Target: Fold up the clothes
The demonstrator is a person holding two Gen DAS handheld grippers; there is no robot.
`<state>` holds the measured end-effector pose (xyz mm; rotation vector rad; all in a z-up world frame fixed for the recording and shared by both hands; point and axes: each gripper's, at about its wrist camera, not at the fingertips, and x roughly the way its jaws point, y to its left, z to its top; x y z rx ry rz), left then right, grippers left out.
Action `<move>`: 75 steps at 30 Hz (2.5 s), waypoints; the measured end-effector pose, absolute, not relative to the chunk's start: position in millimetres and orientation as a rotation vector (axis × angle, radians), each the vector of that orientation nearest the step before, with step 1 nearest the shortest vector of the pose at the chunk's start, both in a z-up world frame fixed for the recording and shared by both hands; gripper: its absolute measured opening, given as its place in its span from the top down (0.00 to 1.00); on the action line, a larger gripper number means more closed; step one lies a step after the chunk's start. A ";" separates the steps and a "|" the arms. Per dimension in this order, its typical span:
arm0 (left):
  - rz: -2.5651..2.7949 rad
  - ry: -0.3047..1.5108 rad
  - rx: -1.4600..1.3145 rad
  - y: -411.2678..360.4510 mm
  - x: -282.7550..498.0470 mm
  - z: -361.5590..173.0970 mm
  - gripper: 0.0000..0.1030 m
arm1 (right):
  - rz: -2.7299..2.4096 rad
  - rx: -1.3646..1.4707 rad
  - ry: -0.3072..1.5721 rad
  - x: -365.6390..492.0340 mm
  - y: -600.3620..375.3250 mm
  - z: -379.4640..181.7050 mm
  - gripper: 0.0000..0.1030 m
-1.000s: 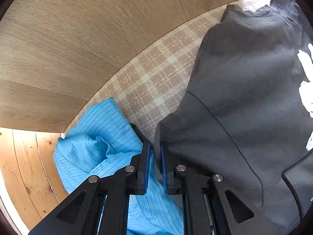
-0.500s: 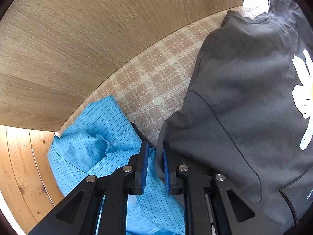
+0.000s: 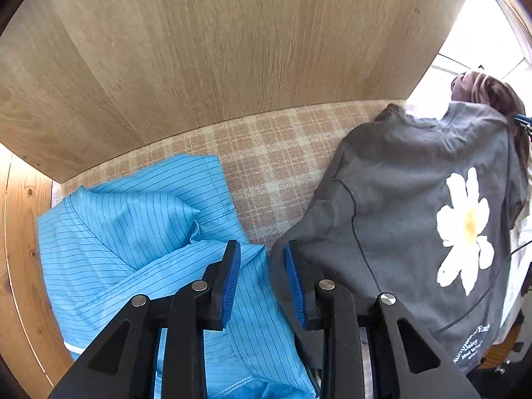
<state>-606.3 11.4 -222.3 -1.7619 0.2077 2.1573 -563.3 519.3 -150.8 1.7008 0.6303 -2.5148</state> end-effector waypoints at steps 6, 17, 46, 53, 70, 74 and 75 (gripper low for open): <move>2.049 0.273 -1.634 80.7 -608.9 -211.6 0.60 | -2.427 1.602 0.481 -564.5 487.7 -150.8 0.57; 2.060 0.523 -1.562 187.3 -641.9 -271.8 0.84 | -2.380 1.696 0.866 -590.4 461.8 -234.7 0.57; 1.938 -0.319 -1.709 4.8 -193.1 -270.8 0.62 | -1.957 1.363 0.489 -391.9 170.5 -196.2 0.57; 1.912 -0.326 -1.649 8.1 -193.5 -273.2 0.64 | -1.933 1.499 0.432 -445.5 77.9 -226.1 0.57; 1.854 -0.288 -1.603 2.8 -195.9 -276.1 0.64 | -1.825 1.595 -0.217 -512.1 104.7 -230.6 0.94; 1.845 -0.279 -1.595 2.3 -194.8 -276.1 0.64 | -1.913 1.459 -0.342 -542.0 108.4 -189.9 0.95; 1.843 -0.278 -1.591 2.2 -194.1 -276.1 0.64 | -1.933 1.444 -0.357 -552.5 104.7 -183.4 0.95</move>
